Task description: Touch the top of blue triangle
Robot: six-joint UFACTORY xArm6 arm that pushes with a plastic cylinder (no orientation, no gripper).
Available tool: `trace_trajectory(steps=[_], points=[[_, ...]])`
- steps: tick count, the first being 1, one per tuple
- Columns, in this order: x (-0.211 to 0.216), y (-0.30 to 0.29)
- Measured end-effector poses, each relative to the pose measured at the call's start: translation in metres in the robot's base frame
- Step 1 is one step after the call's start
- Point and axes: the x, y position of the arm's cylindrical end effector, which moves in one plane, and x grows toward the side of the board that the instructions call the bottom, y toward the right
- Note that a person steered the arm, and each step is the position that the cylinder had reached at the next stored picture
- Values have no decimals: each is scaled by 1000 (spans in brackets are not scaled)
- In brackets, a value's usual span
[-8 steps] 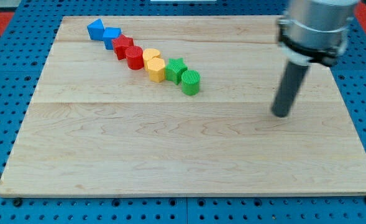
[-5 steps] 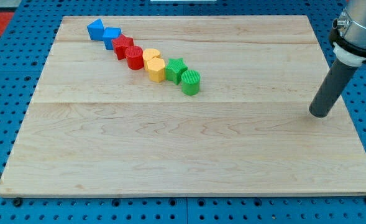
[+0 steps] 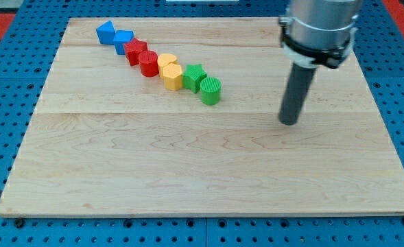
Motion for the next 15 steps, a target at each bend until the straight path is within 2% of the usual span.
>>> trace_trajectory(steps=[1,2,3,5,6,8,9,11,12,13,14,15], points=[[0,63],[-24,89],[-69,96],[-118,-47],[-143,-29],[-212,-122],[-235,-140],[-244,-228],[-244,-228],[-270,-263],[-269,-271],[-270,-328]])
